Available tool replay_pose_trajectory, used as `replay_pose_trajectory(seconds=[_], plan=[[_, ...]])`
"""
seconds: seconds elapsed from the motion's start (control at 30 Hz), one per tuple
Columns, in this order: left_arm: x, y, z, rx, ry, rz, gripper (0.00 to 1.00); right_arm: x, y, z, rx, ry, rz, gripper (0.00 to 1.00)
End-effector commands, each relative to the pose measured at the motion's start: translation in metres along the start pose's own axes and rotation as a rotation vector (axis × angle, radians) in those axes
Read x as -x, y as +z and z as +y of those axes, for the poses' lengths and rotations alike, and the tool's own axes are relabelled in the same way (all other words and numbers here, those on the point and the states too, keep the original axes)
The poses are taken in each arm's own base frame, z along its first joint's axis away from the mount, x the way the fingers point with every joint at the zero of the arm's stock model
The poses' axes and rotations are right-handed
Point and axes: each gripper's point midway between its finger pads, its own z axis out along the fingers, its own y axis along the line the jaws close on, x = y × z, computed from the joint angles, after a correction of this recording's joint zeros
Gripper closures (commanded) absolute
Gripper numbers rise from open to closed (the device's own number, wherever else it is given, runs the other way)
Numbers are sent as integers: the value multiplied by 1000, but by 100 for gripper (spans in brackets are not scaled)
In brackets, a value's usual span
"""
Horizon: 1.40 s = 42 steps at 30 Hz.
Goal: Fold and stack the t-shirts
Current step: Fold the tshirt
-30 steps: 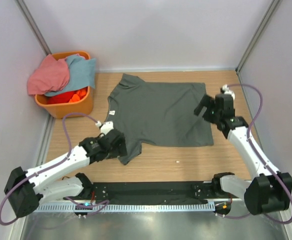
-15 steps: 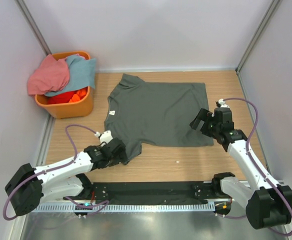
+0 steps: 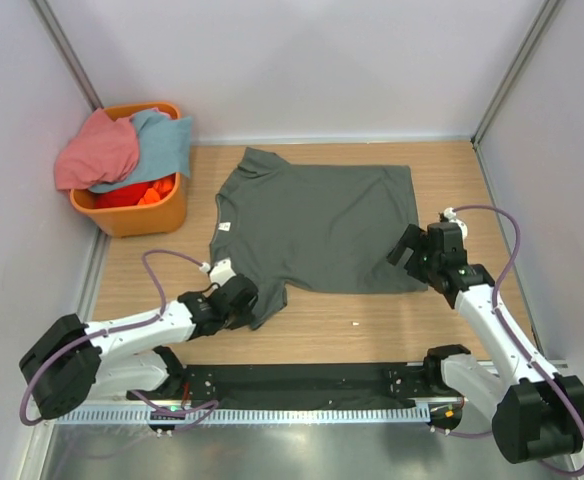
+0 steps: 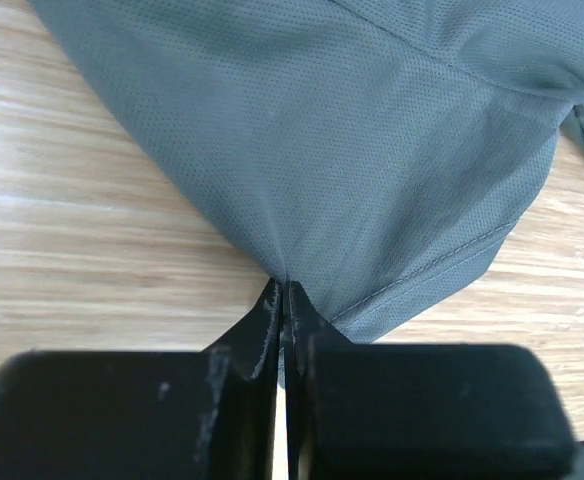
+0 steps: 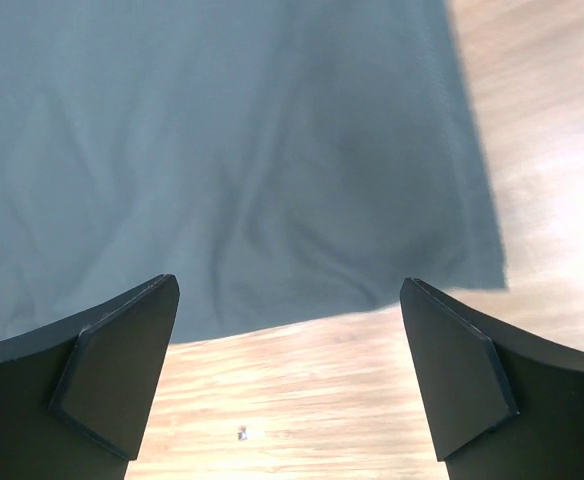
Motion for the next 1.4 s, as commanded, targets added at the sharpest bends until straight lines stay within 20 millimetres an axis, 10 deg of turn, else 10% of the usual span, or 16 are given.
replay_pose_trajectory(seconds=[0.0,0.33,0.63,1.0,1.23,1.37], plan=[[7,-10,-1,-8,-8,-25,100,-5,-5,-36,-184,140,-54,0],[24,-36,9,-6,-23,-92,100,-43,12,-71,-276,335,-18,12],[24,-36,14,6,1,-95,100,-40,24,-94,-351,363,-58,51],[31,-43,14,9,7,-116,100,-45,29,-97,-345,355,-60,55],[36,-50,15,15,13,-129,100,-45,33,-92,-312,347,-56,95],[42,-62,13,3,14,-140,100,-39,33,-81,-262,348,-50,99]])
